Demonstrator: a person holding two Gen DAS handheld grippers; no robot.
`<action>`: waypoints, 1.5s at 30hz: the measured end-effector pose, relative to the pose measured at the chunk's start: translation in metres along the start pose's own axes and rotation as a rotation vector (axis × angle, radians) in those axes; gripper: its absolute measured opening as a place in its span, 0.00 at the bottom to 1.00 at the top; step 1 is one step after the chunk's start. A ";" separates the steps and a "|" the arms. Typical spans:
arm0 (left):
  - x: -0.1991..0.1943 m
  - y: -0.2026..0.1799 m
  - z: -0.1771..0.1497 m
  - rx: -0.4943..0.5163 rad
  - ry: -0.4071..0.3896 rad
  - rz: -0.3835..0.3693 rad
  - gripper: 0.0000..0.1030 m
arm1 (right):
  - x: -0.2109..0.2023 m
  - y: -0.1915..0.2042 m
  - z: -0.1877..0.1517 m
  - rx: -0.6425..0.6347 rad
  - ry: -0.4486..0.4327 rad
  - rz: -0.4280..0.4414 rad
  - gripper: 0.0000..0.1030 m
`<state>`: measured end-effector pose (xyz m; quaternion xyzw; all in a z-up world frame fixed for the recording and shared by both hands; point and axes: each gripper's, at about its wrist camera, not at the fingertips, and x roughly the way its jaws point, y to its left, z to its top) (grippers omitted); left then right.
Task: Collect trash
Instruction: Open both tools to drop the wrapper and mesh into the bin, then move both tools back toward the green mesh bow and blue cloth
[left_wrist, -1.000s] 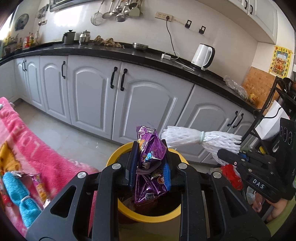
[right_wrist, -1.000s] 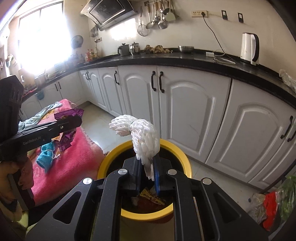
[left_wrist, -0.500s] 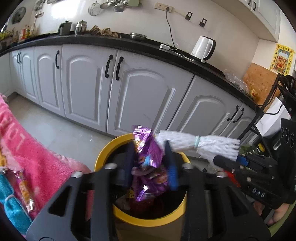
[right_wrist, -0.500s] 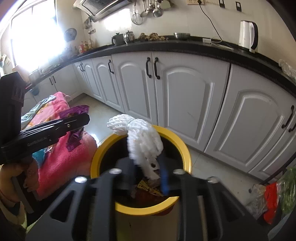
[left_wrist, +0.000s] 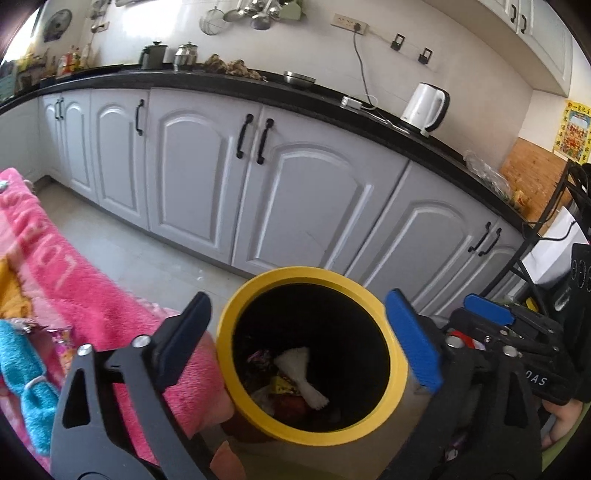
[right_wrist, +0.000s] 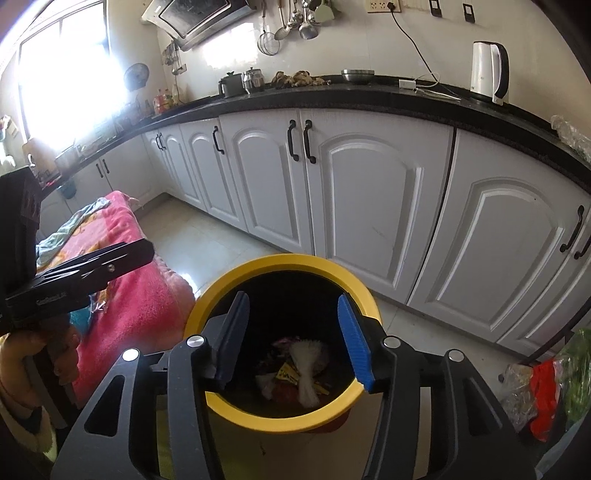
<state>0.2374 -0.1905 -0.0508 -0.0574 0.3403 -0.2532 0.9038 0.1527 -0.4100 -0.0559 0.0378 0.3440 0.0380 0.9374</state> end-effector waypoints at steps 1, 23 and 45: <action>-0.003 0.002 0.000 -0.007 -0.006 0.010 0.89 | -0.001 0.001 0.001 0.001 -0.007 0.003 0.52; -0.090 0.048 0.000 -0.059 -0.138 0.144 0.89 | -0.035 0.058 0.013 -0.100 -0.143 0.067 0.72; -0.158 0.111 -0.021 -0.157 -0.227 0.274 0.89 | -0.040 0.155 0.004 -0.280 -0.159 0.207 0.82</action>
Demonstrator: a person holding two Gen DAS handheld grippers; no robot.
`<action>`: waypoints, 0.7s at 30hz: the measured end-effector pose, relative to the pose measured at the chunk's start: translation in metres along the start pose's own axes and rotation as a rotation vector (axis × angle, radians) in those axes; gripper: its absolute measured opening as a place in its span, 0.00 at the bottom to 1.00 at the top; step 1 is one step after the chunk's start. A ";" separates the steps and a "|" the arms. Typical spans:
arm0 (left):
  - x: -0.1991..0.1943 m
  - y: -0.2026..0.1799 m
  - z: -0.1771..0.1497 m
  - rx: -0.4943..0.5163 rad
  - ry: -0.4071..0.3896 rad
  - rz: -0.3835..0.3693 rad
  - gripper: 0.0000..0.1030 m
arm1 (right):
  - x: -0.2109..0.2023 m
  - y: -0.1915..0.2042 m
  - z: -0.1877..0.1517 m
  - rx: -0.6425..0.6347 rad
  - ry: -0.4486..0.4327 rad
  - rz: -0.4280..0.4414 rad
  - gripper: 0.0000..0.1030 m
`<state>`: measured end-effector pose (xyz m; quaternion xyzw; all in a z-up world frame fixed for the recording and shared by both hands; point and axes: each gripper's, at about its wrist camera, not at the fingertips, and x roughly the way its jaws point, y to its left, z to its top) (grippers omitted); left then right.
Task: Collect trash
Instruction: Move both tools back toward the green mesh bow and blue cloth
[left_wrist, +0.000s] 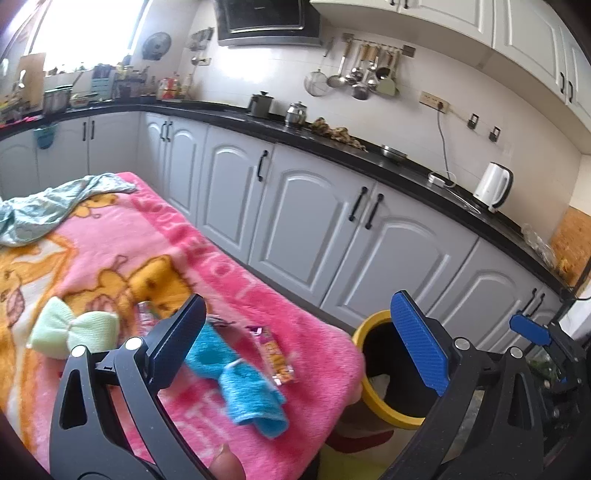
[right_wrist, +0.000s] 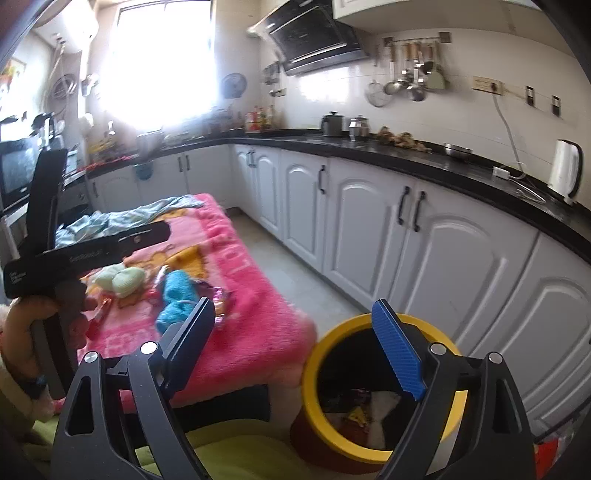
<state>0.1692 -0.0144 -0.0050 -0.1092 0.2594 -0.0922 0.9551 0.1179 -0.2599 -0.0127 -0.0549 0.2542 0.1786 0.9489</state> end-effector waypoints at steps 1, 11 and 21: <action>-0.001 0.004 0.000 -0.005 -0.002 0.005 0.89 | 0.002 0.006 0.000 -0.007 0.003 0.013 0.82; -0.017 0.038 -0.001 -0.055 -0.024 0.053 0.89 | 0.022 0.054 0.002 -0.074 0.044 0.111 0.82; -0.027 0.080 -0.004 -0.115 -0.025 0.121 0.89 | 0.048 0.099 0.000 -0.160 0.085 0.187 0.82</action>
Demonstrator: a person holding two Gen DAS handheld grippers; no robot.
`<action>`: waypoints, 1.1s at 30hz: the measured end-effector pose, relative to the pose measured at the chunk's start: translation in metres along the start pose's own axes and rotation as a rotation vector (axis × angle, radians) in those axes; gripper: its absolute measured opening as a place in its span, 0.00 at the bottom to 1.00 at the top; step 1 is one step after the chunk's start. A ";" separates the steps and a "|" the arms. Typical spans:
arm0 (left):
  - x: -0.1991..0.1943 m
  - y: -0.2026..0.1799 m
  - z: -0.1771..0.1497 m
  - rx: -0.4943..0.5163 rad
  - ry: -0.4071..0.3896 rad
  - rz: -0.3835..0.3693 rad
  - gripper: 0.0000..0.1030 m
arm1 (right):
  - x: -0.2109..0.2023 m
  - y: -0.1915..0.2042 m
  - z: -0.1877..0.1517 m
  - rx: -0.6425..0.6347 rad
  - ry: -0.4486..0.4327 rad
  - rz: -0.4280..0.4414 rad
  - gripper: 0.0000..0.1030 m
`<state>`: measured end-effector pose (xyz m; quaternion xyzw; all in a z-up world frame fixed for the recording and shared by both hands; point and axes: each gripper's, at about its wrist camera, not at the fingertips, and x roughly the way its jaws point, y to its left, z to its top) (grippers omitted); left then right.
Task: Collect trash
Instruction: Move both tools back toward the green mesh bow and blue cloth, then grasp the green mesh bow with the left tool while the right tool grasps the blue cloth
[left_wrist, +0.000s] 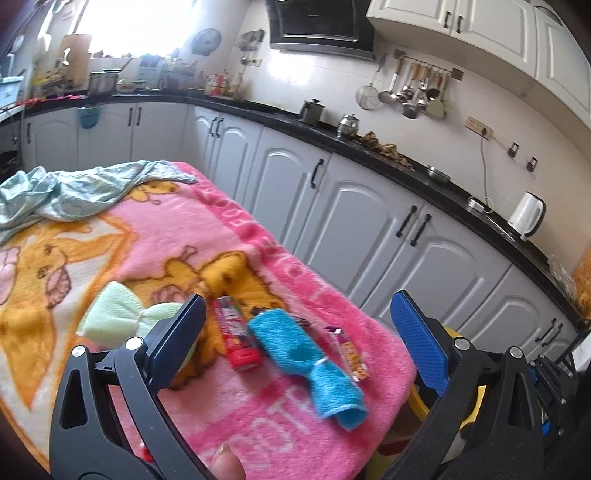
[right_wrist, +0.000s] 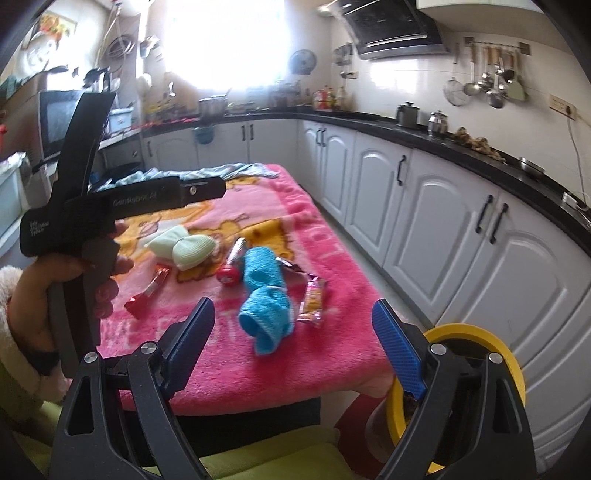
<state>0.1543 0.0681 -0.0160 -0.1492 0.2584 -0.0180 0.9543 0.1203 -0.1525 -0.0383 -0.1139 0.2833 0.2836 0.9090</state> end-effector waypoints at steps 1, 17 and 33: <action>-0.001 0.004 0.000 -0.006 0.001 0.007 0.89 | 0.004 0.003 0.000 -0.008 0.007 0.007 0.82; 0.014 0.098 -0.014 -0.201 0.096 0.172 0.89 | 0.084 0.037 -0.003 -0.127 0.146 0.059 0.82; 0.051 0.188 -0.033 -0.554 0.193 0.124 0.89 | 0.147 0.037 -0.016 -0.146 0.290 0.066 0.67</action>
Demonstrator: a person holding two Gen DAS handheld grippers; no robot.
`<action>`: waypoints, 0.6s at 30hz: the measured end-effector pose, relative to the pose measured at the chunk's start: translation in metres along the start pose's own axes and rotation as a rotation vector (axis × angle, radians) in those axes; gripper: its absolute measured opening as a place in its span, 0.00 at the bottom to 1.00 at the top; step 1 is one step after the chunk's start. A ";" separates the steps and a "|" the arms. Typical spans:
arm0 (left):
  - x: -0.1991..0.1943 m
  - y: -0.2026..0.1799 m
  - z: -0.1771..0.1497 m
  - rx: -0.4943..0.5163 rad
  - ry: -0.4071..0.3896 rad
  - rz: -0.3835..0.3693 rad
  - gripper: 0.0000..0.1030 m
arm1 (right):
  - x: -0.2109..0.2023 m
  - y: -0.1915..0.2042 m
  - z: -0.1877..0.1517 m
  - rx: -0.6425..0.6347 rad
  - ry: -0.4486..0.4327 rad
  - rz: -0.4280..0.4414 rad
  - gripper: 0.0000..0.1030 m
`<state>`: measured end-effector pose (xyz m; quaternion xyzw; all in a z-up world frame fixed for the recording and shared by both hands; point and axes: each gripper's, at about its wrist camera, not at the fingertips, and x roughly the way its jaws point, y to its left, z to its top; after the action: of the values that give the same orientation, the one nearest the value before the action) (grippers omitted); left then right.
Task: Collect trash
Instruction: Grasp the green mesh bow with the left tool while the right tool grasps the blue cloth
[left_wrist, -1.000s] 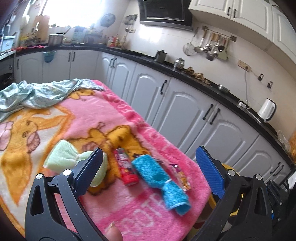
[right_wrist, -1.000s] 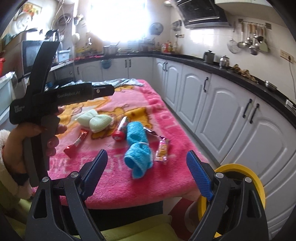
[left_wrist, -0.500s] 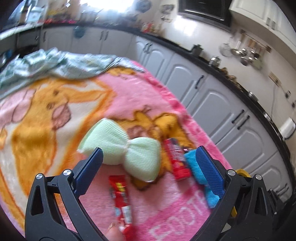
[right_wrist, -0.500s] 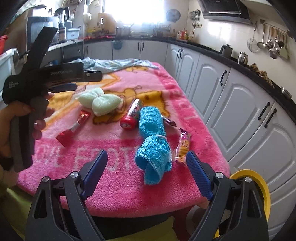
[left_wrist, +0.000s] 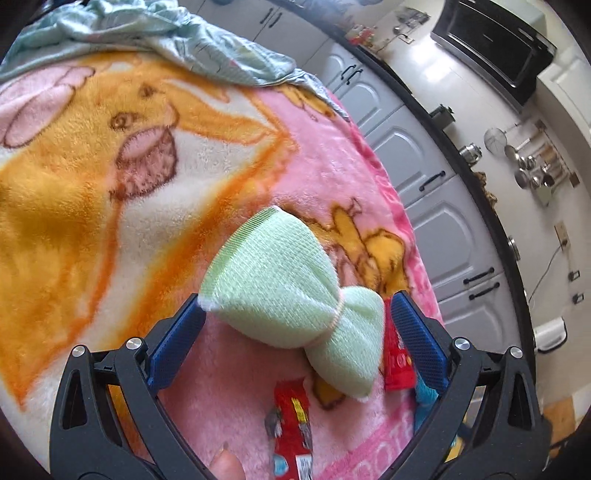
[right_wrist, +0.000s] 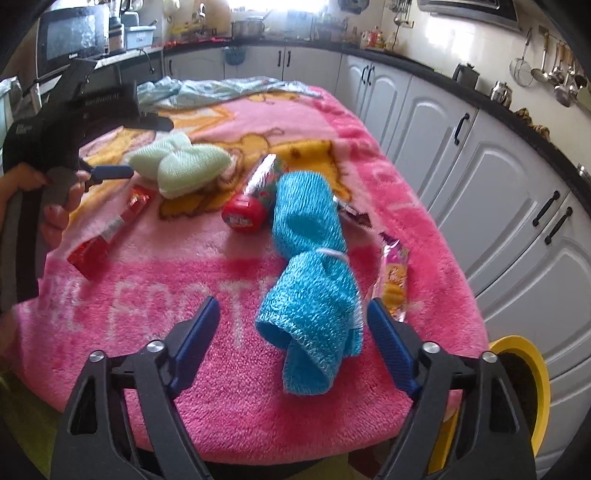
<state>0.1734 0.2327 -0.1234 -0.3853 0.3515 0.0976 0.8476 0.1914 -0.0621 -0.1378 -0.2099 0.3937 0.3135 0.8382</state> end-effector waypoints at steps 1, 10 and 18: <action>0.001 0.001 0.001 -0.006 0.001 -0.001 0.89 | 0.003 0.000 -0.001 0.000 0.007 0.000 0.65; 0.007 0.006 0.003 -0.013 -0.020 0.062 0.56 | 0.008 -0.008 -0.006 0.019 0.025 0.002 0.36; 0.001 0.003 0.003 0.010 -0.008 0.029 0.37 | 0.002 -0.007 -0.009 0.028 0.012 0.021 0.20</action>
<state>0.1744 0.2368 -0.1248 -0.3757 0.3543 0.1096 0.8493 0.1925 -0.0718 -0.1444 -0.1957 0.4051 0.3157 0.8354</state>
